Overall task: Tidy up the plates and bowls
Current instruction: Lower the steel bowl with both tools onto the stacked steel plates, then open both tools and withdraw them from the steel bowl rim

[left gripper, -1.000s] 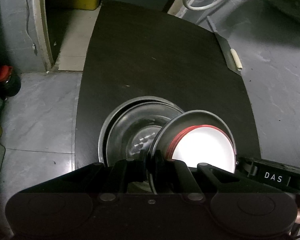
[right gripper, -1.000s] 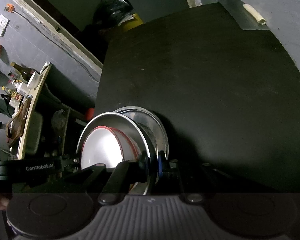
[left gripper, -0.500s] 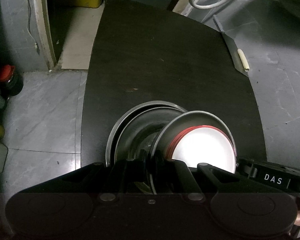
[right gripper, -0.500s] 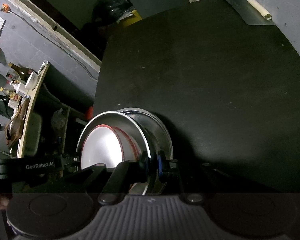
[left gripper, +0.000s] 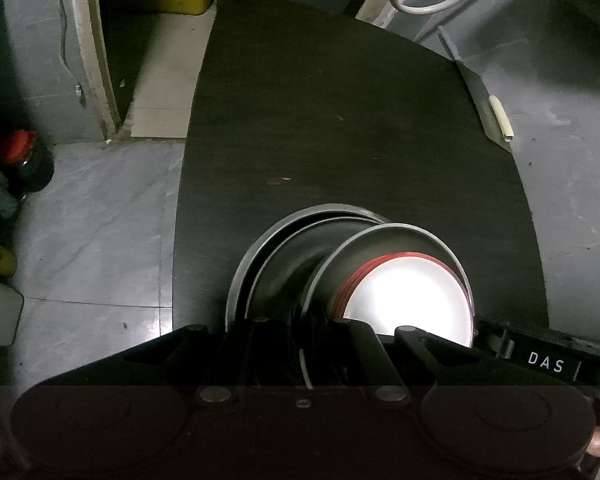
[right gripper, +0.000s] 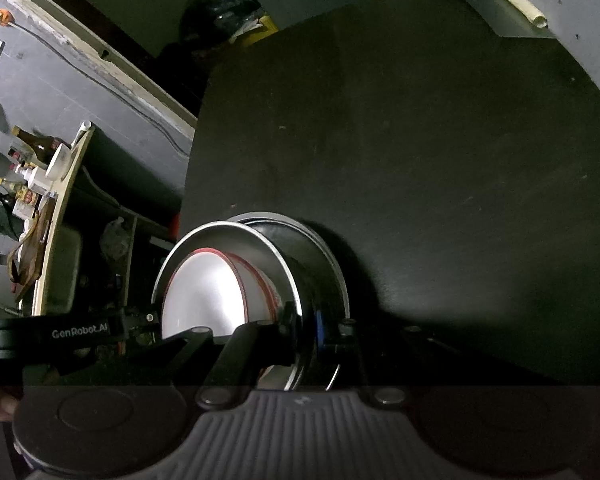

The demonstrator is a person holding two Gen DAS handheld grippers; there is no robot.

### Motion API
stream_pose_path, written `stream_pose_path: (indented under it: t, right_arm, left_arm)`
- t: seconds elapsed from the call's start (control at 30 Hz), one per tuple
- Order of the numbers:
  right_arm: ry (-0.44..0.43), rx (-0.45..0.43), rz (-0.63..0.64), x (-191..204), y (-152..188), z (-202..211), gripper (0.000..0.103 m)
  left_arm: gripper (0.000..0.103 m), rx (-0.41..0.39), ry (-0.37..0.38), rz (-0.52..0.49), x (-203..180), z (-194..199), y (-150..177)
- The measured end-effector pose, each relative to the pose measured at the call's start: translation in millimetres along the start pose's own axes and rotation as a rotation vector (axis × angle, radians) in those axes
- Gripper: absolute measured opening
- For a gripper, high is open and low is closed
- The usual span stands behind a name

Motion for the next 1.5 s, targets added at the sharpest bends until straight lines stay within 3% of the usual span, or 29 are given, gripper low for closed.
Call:
stream_pose_path:
  t: [0.9,1.5]
  right_arm:
    - [-0.046,0.025,-0.017,12.4,-1.6,-22.7,0.011]
    - [-0.037,-0.01,-0.018,11.7,2.5,-18.8,0.013]
  left_arm:
    - [0.007,-0.024,-0.05,0.023,18.1,3.4,-5.1]
    - [0.008,-0.03,-0.062,0.009,16.3,-0.3,-2.6]
Point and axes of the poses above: each gripper's, at about its wrist camera, not at the fingertips, and z roughly against the way its jaws point, x to its left, y to its underside, the point moved 6 cm from there along -z, roughly the way its jaws point, and after that the axes turned 7 degrees about y, right-handed, at the moved point
